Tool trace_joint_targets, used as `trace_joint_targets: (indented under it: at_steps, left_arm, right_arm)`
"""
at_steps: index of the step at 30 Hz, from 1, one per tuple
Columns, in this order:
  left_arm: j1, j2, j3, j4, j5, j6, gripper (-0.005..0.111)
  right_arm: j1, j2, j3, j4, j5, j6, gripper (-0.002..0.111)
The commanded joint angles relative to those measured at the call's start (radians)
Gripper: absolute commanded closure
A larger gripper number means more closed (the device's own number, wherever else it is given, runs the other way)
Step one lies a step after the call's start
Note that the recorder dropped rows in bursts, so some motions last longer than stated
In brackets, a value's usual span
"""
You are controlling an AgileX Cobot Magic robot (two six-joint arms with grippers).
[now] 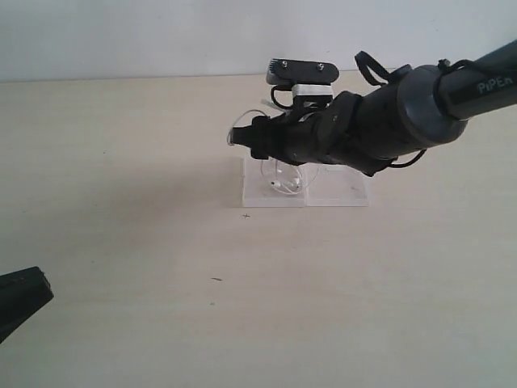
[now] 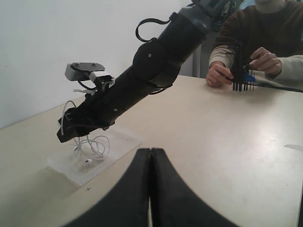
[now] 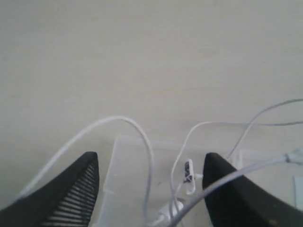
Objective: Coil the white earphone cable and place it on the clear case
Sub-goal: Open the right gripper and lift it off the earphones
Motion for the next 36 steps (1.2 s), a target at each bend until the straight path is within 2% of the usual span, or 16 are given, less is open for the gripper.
trace_joint_targets:
  at_steps: [1, 15, 18, 21, 26, 28, 32, 34, 36]
  left_arm:
    - [0.003, -0.006, 0.002, -0.006, 0.000, -0.002, 0.107]
    - [0.003, -0.006, 0.002, -0.006, 0.000, -0.002, 0.107]
    - [0.003, -0.006, 0.002, -0.006, 0.000, -0.002, 0.107]
    - [0.003, -0.006, 0.002, -0.006, 0.000, -0.002, 0.107]
    - [0.003, -0.006, 0.002, -0.006, 0.000, -0.002, 0.107]
    - [0.003, -0.006, 0.002, -0.006, 0.000, -0.002, 0.107]
    - [0.003, -0.006, 0.002, -0.006, 0.000, -0.002, 0.107]
    - [0.003, -0.006, 0.002, -0.006, 0.000, -0.002, 0.107]
    - [0.003, -0.006, 0.002, -0.006, 0.000, -0.002, 0.107]
  right_arm:
    - [-0.047, -0.010, -0.006, 0.046, 0.072, -0.022, 0.047]
    - [-0.196, -0.060, -0.007, 0.009, 0.338, -0.065, 0.046]
    - [-0.205, -0.060, -0.047, -0.036, 0.443, -0.065, 0.040]
    - [-0.240, -0.060, -0.151, -0.158, 0.631, 0.013, 0.040]
    - [-0.250, -0.060, -0.228, -0.623, 0.824, 0.384, 0.040]
    - [-0.250, -0.060, -0.237, -0.685, 0.869, 0.398, 0.041]
    - [-0.250, -0.060, -0.247, -0.689, 0.904, 0.335, 0.041]
    - [-0.250, -0.054, -0.295, -0.737, 0.974, 0.342, 0.041]
    - [-0.250, -0.040, -0.347, -0.744, 0.961, 0.393, 0.041]
